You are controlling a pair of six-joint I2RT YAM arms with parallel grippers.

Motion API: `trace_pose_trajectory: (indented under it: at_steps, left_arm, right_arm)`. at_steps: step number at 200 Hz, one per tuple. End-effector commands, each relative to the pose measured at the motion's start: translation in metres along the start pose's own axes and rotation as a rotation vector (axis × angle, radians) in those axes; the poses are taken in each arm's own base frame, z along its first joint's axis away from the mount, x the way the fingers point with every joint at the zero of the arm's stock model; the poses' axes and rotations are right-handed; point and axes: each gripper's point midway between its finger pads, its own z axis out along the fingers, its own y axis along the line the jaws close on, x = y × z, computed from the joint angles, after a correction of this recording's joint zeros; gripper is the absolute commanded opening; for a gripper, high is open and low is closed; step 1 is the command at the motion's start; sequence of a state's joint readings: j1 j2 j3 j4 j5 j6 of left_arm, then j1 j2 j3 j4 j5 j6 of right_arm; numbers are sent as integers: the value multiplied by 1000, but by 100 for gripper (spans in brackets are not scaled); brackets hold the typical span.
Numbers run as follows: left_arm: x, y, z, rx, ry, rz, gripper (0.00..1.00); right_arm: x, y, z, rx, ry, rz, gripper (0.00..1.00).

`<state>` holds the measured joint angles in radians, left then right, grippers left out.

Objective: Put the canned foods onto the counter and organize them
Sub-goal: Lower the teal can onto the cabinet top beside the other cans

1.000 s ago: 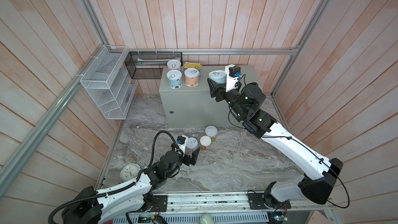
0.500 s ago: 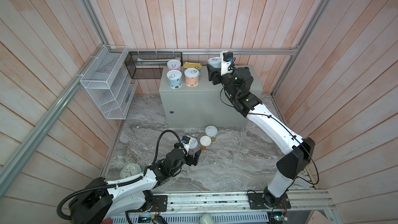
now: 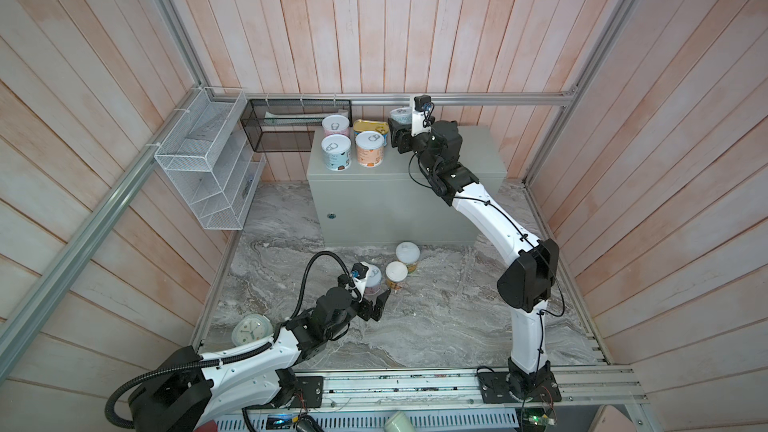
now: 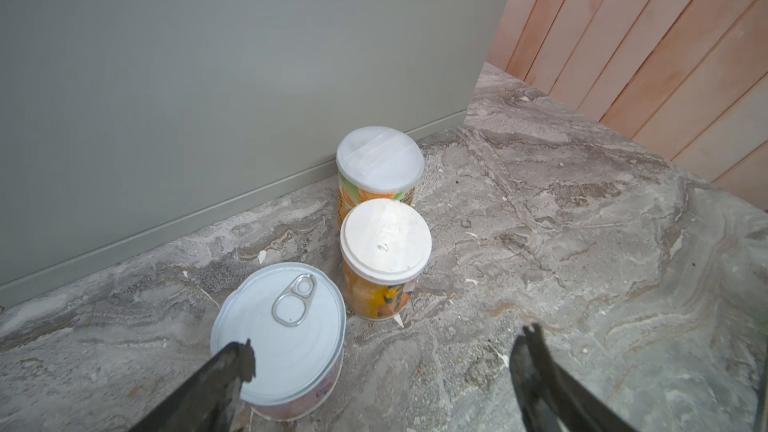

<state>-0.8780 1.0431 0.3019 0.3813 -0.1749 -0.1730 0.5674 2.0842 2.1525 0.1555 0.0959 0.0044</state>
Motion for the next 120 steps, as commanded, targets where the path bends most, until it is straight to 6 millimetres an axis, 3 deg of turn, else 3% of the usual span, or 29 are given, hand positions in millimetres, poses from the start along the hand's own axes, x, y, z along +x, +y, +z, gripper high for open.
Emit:
trace_pose_trajectory:
  at_steps: [1, 41, 120]
  left_arm:
    - [-9, -5, 2, 14, -11, 23, 100]
    - [-10, -1, -1, 0, -29, 16, 100]
    - [-6, 0, 4, -13, -4, 12, 100]
  right_arm:
    - [-44, -4, -1, 21, -123, 41, 67]
    - [-27, -19, 6, 110, -117, 83, 66]
    - [-7, -22, 15, 112, -76, 98, 69]
